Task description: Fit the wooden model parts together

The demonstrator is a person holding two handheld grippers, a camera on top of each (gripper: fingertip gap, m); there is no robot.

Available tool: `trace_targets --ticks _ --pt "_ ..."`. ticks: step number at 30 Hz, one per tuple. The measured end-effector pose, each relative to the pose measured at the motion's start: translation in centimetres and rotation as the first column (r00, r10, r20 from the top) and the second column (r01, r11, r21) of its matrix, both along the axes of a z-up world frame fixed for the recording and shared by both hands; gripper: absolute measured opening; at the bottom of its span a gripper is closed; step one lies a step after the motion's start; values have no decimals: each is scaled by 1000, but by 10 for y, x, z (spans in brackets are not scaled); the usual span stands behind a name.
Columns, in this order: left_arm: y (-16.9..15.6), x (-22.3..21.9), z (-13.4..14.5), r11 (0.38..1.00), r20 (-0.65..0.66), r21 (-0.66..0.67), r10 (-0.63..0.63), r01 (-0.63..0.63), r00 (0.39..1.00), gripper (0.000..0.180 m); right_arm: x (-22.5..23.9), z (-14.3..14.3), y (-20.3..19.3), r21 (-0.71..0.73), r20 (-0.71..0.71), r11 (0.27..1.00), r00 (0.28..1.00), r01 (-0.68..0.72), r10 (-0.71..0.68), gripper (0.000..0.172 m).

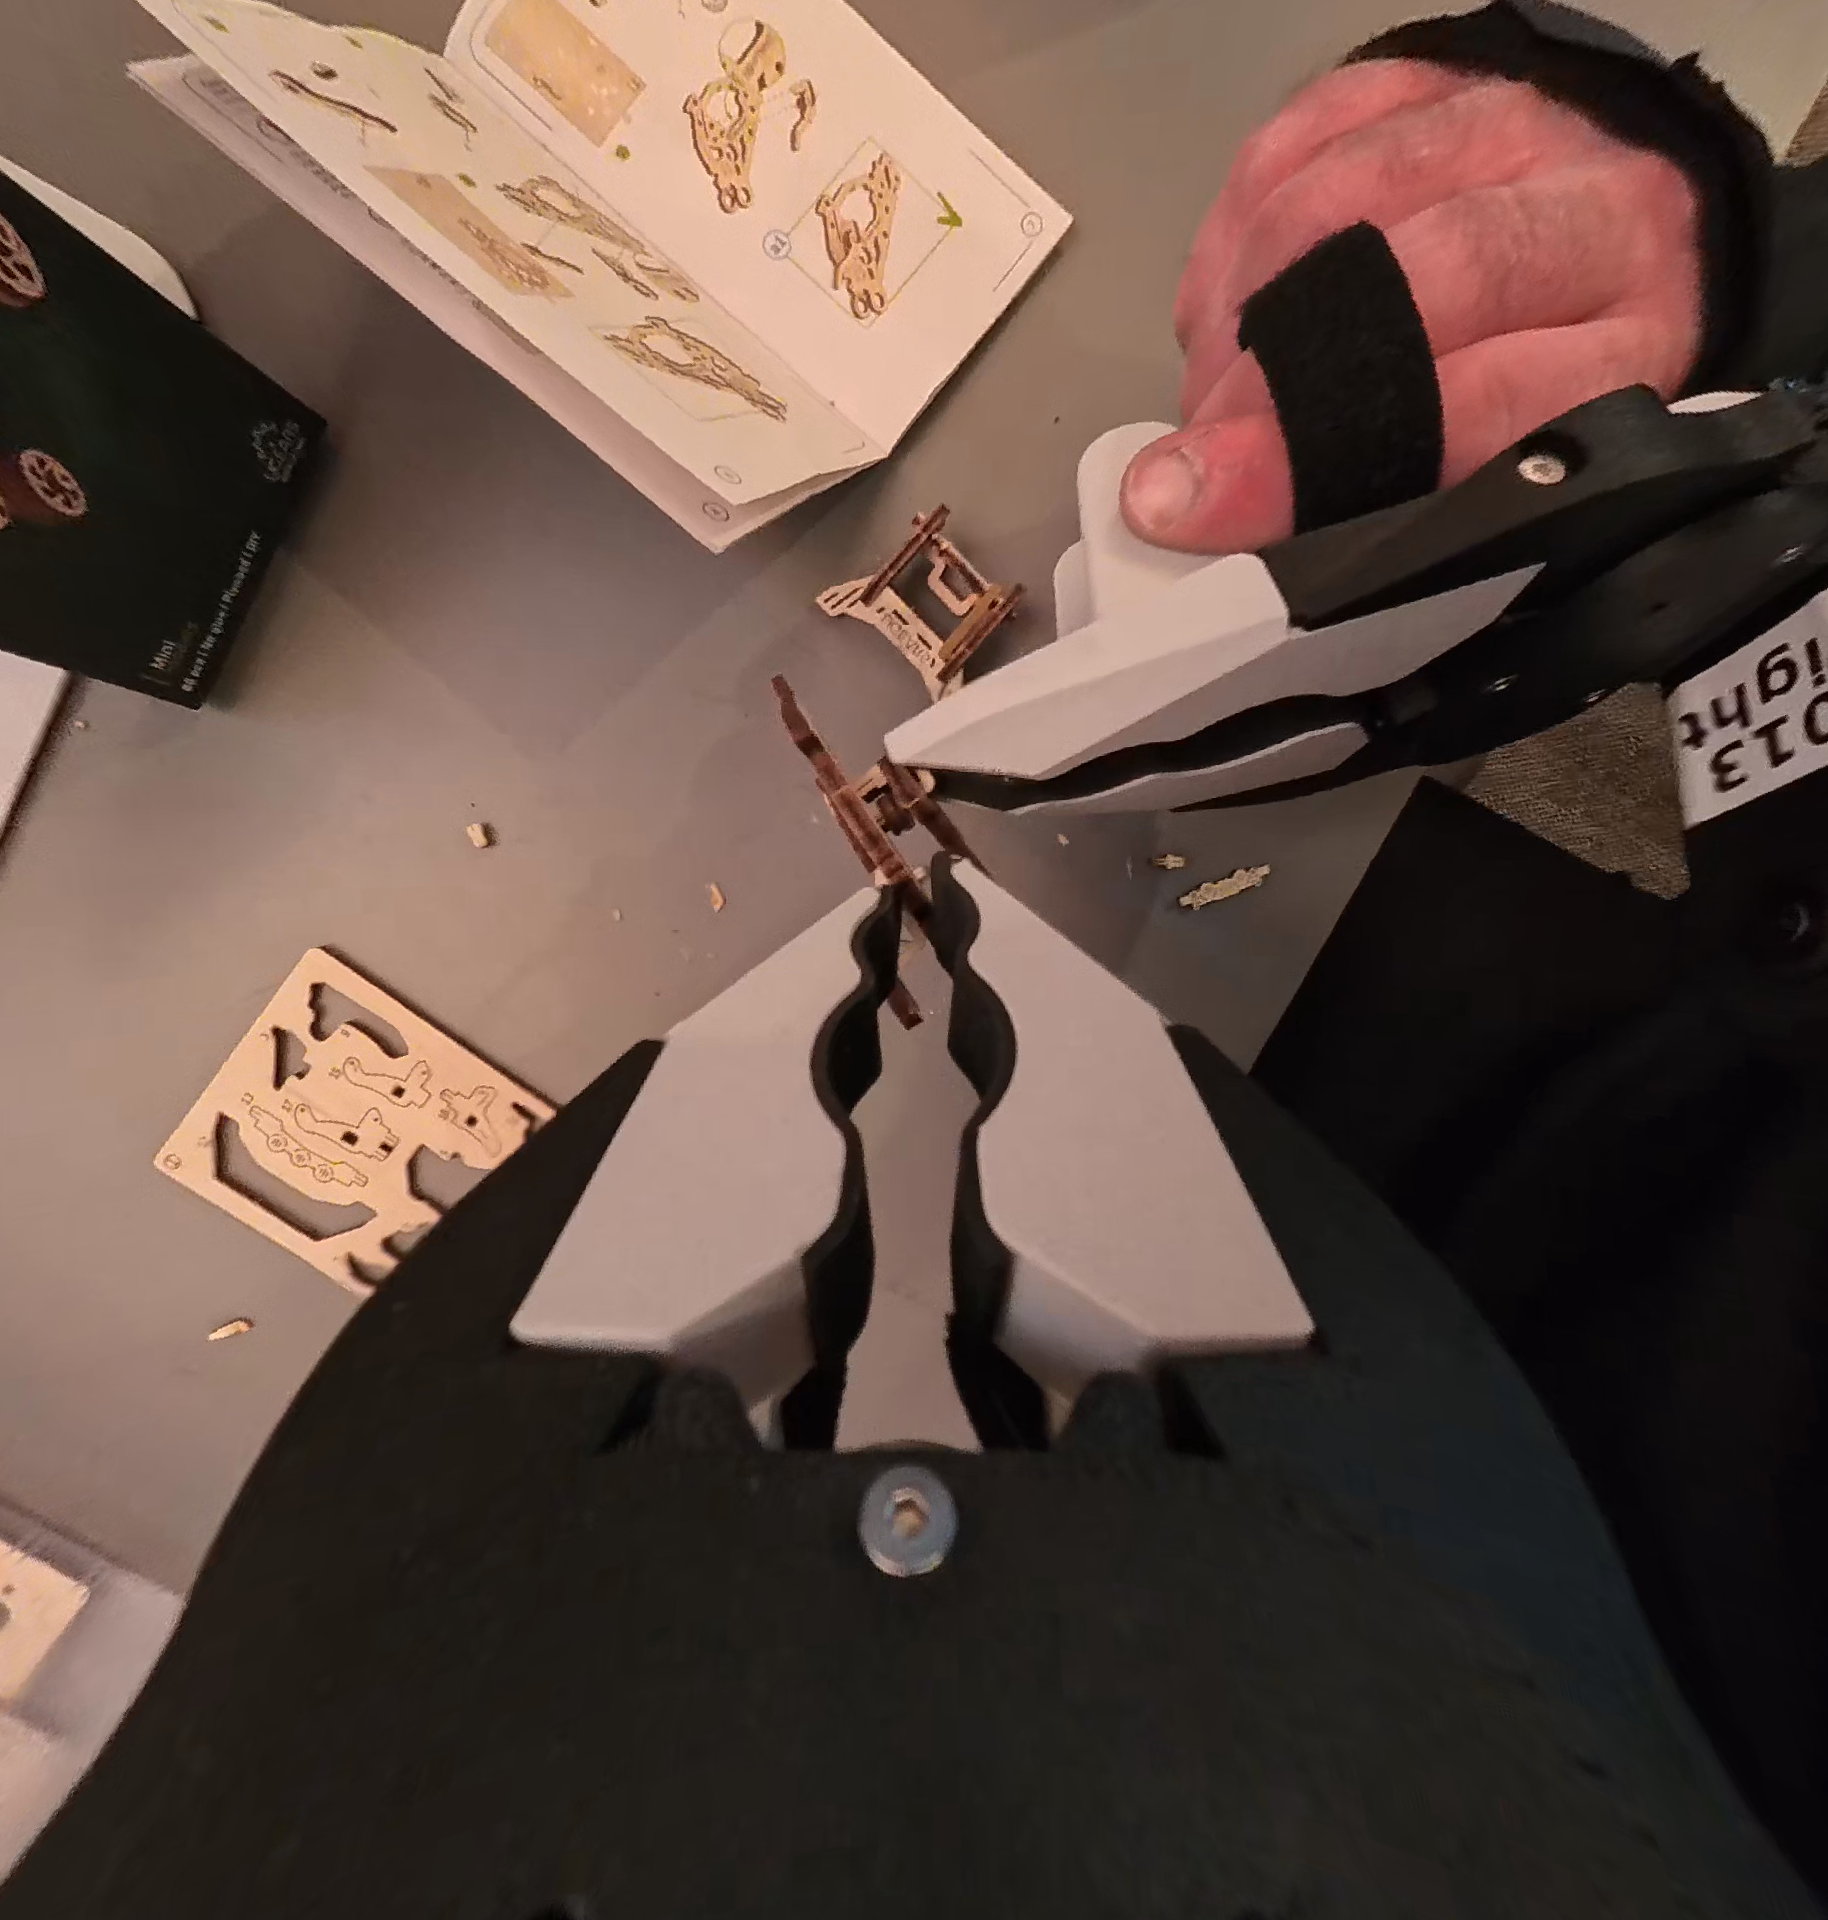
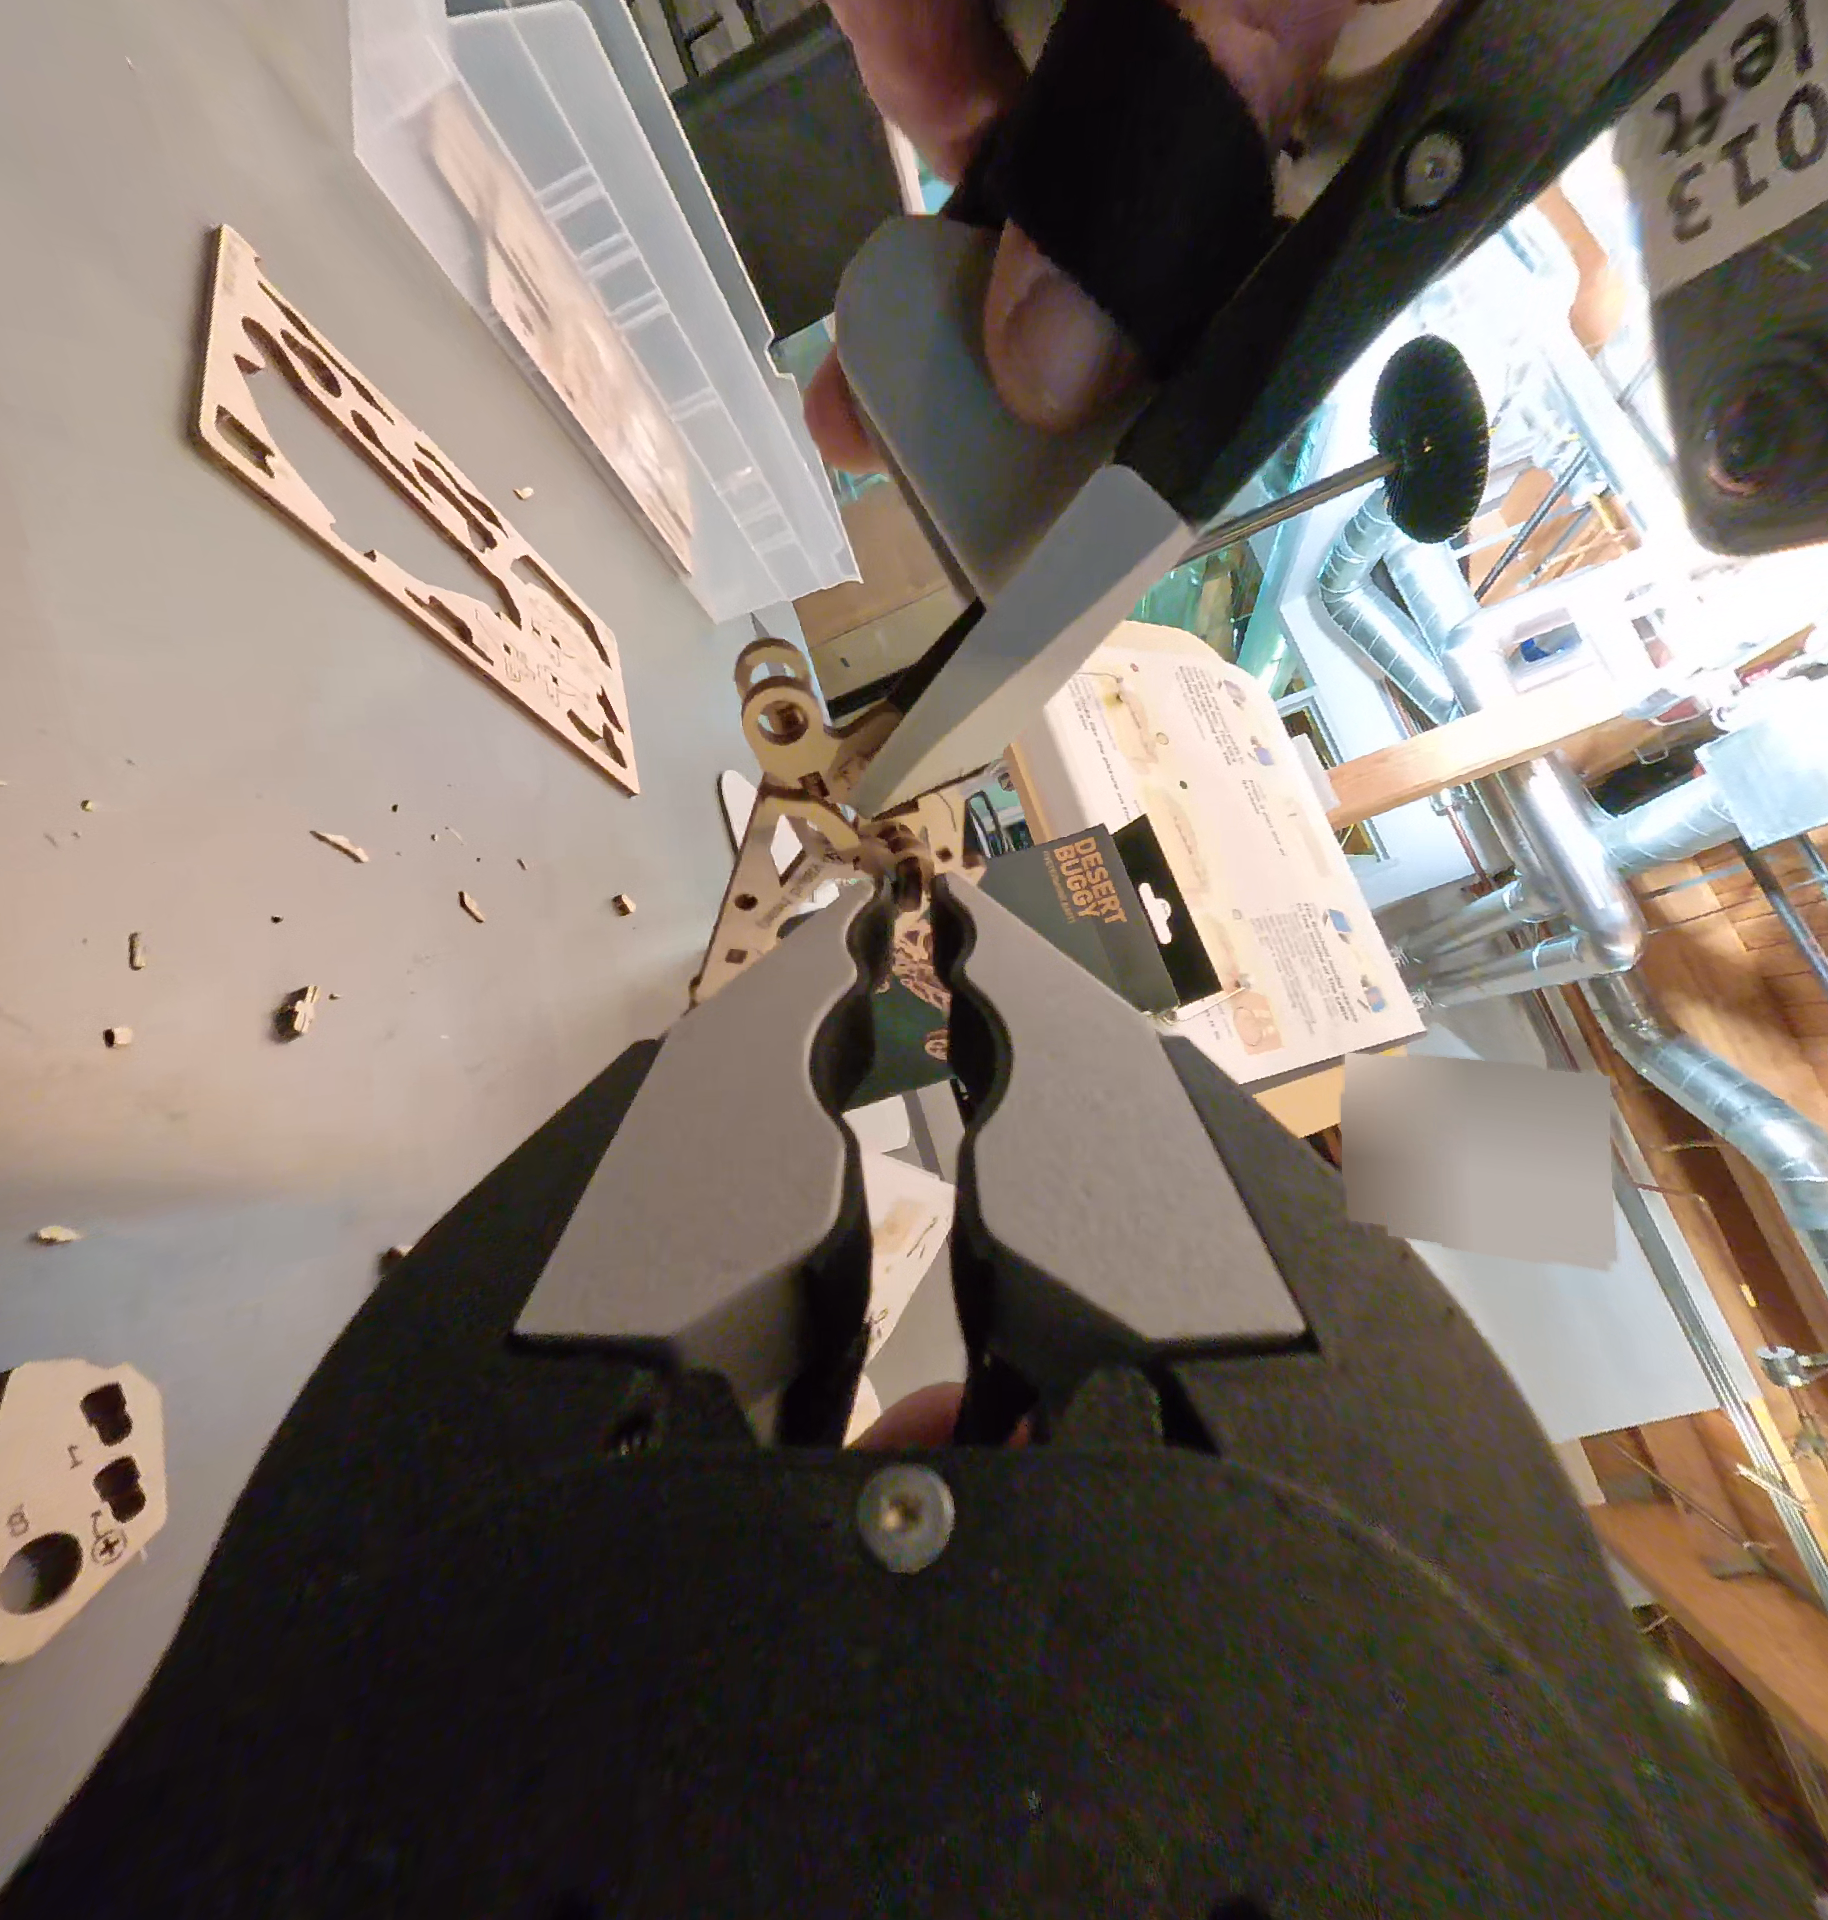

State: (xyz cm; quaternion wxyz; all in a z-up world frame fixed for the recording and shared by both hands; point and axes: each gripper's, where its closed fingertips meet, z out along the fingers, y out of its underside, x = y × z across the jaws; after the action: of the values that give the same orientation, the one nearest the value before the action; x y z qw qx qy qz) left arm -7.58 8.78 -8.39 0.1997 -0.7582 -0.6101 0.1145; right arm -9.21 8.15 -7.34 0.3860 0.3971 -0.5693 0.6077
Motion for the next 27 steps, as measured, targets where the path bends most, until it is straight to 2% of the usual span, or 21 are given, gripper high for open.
trace_targets --ticks 3,10,16,22,27 --pt "-2 -2 0 997 -1 -74 4 -4 1000 4 -2 0 -1 1 5 1000 1000 21 -21 3" --pt "-3 -3 -3 994 -47 -96 46 -51 998 4 -3 -3 -3 13 -14 999 999 47 -47 4" --pt "0 4 -6 992 -78 85 95 -88 992 4 5 -8 -3 52 -12 999 1000 -10 10 4" --pt "5 20 -20 933 -107 336 175 -130 979 4 22 -21 1 160 -47 985 996 -72 81 4" --pt "10 37 -34 894 -108 429 192 -128 975 4 40 -36 5 243 -50 961 988 -130 146 5"
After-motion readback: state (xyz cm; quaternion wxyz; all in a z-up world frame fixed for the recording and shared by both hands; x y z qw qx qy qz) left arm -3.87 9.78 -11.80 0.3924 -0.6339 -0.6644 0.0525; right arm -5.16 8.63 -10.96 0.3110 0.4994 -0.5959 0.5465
